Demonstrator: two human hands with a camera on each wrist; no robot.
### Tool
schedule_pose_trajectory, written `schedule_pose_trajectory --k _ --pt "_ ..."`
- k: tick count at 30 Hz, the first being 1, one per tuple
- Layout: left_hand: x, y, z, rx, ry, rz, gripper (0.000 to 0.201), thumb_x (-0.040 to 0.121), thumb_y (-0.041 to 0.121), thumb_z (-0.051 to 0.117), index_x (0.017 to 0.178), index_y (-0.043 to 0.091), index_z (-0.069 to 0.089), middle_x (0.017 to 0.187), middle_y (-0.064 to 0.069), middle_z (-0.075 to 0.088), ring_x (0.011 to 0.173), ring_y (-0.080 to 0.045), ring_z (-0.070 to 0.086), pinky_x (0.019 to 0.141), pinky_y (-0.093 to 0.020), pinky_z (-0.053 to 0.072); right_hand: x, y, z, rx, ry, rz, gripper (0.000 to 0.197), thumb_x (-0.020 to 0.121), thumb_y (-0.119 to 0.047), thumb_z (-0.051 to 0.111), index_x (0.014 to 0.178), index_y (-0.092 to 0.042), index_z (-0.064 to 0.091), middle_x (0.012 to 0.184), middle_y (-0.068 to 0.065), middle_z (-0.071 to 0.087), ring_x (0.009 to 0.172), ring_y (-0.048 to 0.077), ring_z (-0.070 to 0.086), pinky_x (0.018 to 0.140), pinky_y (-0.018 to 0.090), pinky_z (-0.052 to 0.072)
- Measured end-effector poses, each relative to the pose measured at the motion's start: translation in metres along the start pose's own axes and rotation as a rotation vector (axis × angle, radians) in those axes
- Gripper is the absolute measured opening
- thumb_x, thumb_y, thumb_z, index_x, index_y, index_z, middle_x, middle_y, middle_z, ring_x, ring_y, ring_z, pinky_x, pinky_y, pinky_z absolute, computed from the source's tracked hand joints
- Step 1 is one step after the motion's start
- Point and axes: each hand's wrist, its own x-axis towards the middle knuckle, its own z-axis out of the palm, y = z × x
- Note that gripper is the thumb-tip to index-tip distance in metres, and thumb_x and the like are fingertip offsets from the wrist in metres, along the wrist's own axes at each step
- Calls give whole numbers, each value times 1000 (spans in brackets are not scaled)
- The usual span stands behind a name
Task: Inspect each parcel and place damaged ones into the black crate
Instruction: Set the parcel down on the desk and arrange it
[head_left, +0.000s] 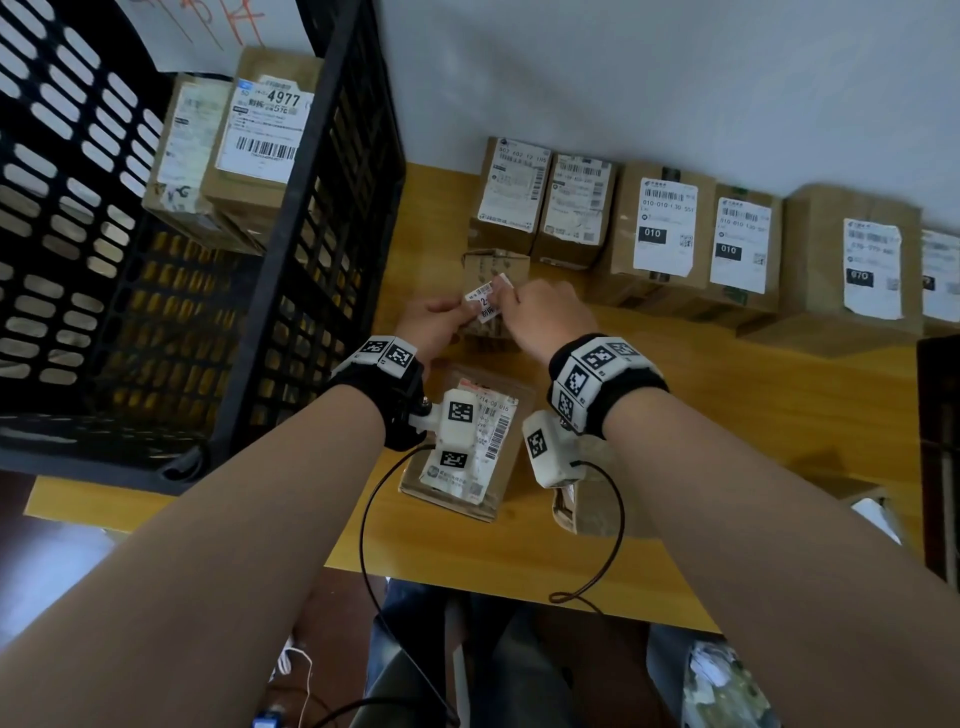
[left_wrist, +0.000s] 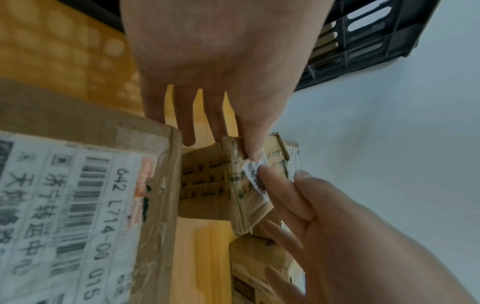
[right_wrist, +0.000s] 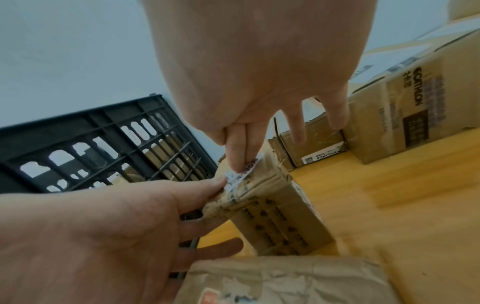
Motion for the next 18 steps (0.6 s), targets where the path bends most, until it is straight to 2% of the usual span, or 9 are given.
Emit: schedule_pose_trajectory --k 3,6,8,10,12,13,14,16,18 --pt "2 1 2 -13 1 -3 40 97 25 73 134 14 66 121 -5 71 95 -15 63 76 -25 51 1 -1 2 -7 -4 -1 65 108 -55 21 78 -17 64 73 2 55 101 33 58 92 51 50" --pt "5 0 1 -14 1 -7 42 97 26 73 137 13 65 122 -5 71 94 -13 64 69 -23 49 3 -2 0 17 -20 -21 66 109 -52 23 79 -13 68 71 4 56 86 29 56 82 43 48" --pt "4 1 0 -22 -6 -12 41 98 26 72 136 13 65 116 -3 71 90 -12 65 69 -23 50 4 -1 -4 134 -35 -53 62 110 -48 31 75 -15 69 66 4 59 68 24 56 66 35 44" --pt "3 1 -2 -26 -30 -14 41 98 26 72 136 13 65 112 -1 72 88 -10 65 72 -23 53 4 4 -11 348 -29 -42 49 110 -42 38 79 -26 74 75 0 65 65 18 59 60 29 42" --pt "3 0 -5 -26 -48 -16 43 98 26 72 138 14 63 118 -2 72 90 -9 66 73 -22 54 4 13 -16 561 107 3 42 110 -38 40 98 -25 78 94 -6 71 80 9 65 70 26 48" --pt "2 -1 -6 -36 -54 -6 45 98 25 71 140 15 61 122 -3 72 90 -8 67 70 -21 54 5 17 -17 647 182 44 40 110 -36 40 105 -22 77 99 -5 72 86 11 66 76 30 53" --pt "1 -2 -6 -50 -62 13 46 98 22 71 143 17 57 125 -4 71 89 -7 67 67 -19 54 6 19 -17 708 204 102 37 110 -36 40 111 -20 74 103 -1 72 91 17 68 84 41 57" --pt "-1 -3 -7 -63 -85 67 54 99 15 69 149 23 51 127 -4 69 87 -5 70 63 -19 58 6 19 -14 783 92 221 36 109 -41 39 120 -21 67 108 6 71 100 30 69 96 52 57" --pt "-5 -3 -6 -73 -114 97 55 98 9 68 148 27 52 125 -2 70 86 -6 73 63 -21 59 3 16 -11 859 -23 277 38 109 -46 37 101 -25 67 102 3 72 102 29 70 100 51 55"
